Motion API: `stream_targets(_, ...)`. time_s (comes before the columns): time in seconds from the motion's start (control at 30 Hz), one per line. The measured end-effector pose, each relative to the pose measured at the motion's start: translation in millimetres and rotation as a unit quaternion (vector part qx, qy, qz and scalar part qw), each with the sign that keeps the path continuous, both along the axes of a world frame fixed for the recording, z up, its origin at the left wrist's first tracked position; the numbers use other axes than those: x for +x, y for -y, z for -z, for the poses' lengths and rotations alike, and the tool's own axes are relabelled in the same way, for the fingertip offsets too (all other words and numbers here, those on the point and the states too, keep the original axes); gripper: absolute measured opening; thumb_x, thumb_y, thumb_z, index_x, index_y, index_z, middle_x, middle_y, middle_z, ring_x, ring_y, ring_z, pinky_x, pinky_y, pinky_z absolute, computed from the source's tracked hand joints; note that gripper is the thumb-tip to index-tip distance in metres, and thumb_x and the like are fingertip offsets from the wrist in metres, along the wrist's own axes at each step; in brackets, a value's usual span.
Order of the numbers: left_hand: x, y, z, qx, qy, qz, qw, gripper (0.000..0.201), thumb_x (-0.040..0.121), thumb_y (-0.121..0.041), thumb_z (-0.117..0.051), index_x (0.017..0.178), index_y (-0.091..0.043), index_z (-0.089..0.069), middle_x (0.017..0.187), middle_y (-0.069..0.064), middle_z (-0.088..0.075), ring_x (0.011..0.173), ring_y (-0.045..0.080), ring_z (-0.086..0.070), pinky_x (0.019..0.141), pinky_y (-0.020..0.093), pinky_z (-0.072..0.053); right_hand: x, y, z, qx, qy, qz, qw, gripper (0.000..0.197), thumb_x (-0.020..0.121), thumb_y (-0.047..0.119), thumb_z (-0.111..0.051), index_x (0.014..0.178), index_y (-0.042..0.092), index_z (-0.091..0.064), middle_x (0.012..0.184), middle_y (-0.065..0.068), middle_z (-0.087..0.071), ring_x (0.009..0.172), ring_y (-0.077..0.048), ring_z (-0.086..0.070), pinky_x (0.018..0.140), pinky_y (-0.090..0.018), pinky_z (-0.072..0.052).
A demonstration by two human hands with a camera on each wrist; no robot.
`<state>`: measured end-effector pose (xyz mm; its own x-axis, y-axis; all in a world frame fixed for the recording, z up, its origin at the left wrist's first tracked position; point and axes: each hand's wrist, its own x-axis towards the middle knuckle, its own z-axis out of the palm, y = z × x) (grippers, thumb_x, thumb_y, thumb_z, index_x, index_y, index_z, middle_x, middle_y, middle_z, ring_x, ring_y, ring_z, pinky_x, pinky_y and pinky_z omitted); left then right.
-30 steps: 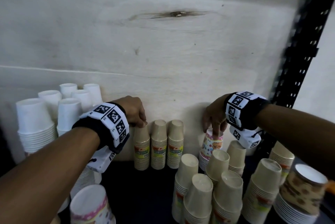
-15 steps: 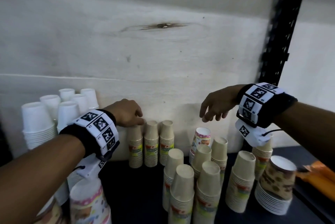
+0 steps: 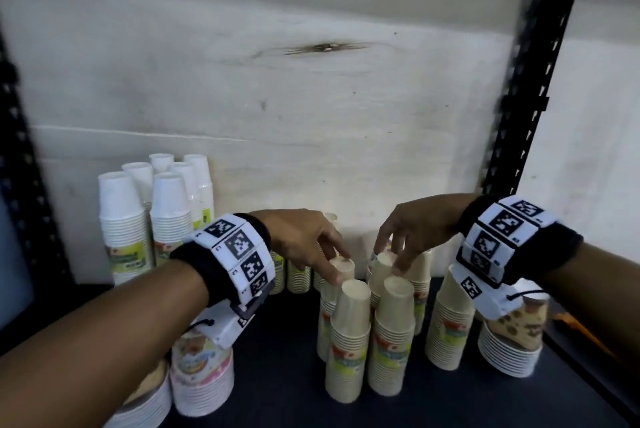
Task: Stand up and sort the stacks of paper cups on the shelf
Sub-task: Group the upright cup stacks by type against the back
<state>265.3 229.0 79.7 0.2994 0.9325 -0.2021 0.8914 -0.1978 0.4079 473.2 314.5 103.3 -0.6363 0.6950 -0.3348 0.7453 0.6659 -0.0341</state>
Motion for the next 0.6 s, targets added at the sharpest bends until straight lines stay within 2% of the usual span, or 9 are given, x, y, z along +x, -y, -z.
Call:
stream_targets(0.13, 6.2, -7.0, 5.5, 0.035, -0.024, -0.005, 0.999, 0.047, 0.076, -0.043, -0.078, 0.121, -0.036, -0.065, 0.100, -0.018, -0.064, 0.096, 0.015, -0.067, 0.088, 0.031, -0.055, -1.7, -0.5, 3.4, 0.019, 0.000, 0.000, 1.000, 0.046, 0.075, 0.040, -0.081, 0.118, 0.036, -0.066, 0.106, 0.013, -0.069, 0.097, -0.009, -0.064, 0.079, -0.024, -0.046)
stream_targets(0.2, 7.6, -10.8, 6.8, 0.042, -0.042, -0.005, 0.998, 0.051, 0.076, -0.044, -0.078, 0.124, -0.035, -0.063, 0.104, -0.016, -0.064, 0.098, 0.014, -0.066, 0.090, 0.032, -0.054, -3.1, -1.2, 5.0, 0.021, 0.003, -0.003, 1.000, 0.045, 0.076, 0.040, -0.080, 0.118, 0.036, -0.066, 0.106, 0.013, -0.069, 0.097, -0.008, -0.063, 0.079, -0.024, -0.046)
stream_targets(0.27, 7.7, -13.2, 7.0, 0.046, -0.052, -0.001, 0.998, 0.050, 0.076, -0.045, -0.077, 0.124, -0.033, -0.064, 0.106, -0.015, -0.065, 0.098, 0.013, -0.066, 0.091, 0.033, -0.054, -5.9, -1.9, 4.2, 0.020, 0.010, -0.006, 1.000, 0.043, 0.076, 0.040, -0.080, 0.117, 0.036, -0.067, 0.102, 0.015, -0.069, 0.093, -0.007, -0.063, 0.074, -0.021, -0.045)
stream_targets(0.37, 1.7, -14.8, 3.3, 0.053, -0.073, 0.000, 0.996, 0.047, 0.079, -0.043, -0.076, 0.122, -0.030, -0.065, 0.110, -0.012, -0.067, 0.097, 0.011, -0.064, 0.086, 0.028, -0.054, -14.4, -4.4, -0.4, 0.017, 0.013, -0.012, 1.000, 0.041, 0.078, 0.039, -0.079, 0.117, 0.034, -0.067, 0.102, 0.014, -0.072, 0.093, -0.006, -0.065, 0.073, -0.020, -0.044)
stream_targets(0.47, -15.8, -15.6, -2.1, 0.071, -0.091, -0.016, 0.993, 0.045, 0.081, -0.042, -0.074, 0.123, -0.027, -0.064, 0.114, -0.009, -0.068, 0.093, 0.008, -0.062, 0.076, 0.020, -0.047, -30.5, -7.2, -5.6, 0.026, 0.001, -0.028, 0.999, 0.039, 0.079, 0.040, -0.078, 0.116, 0.033, -0.067, 0.096, 0.016, -0.071, 0.089, -0.005, -0.064, 0.076, -0.022, -0.044)
stream_targets(0.53, -31.8, -16.1, -4.9, 0.079, -0.099, -0.035, 0.991, 0.045, 0.081, -0.042, -0.074, 0.122, -0.027, -0.064, 0.114, -0.009, -0.067, 0.094, 0.008, -0.062, 0.081, 0.022, -0.047, -44.1, -8.6, -7.7, 0.039, -0.014, -0.040, 0.998, 0.041, 0.079, 0.042, -0.077, 0.117, 0.032, -0.066, 0.093, 0.017, -0.067, 0.088, -0.006, -0.062, 0.078, -0.025, -0.044)
stream_targets(0.6, -48.6, -17.1, -6.4, 0.082, -0.108, -0.061, 0.989, 0.045, 0.080, -0.042, -0.075, 0.121, -0.028, -0.064, 0.112, -0.010, -0.067, 0.097, 0.009, -0.061, 0.088, 0.026, -0.048, -60.1, -10.4, -8.0, 0.053, -0.022, -0.055, 0.997, 0.042, 0.080, 0.044, -0.076, 0.119, 0.029, -0.065, 0.098, 0.013, -0.068, 0.090, -0.008, -0.060, 0.076, -0.024, -0.042)
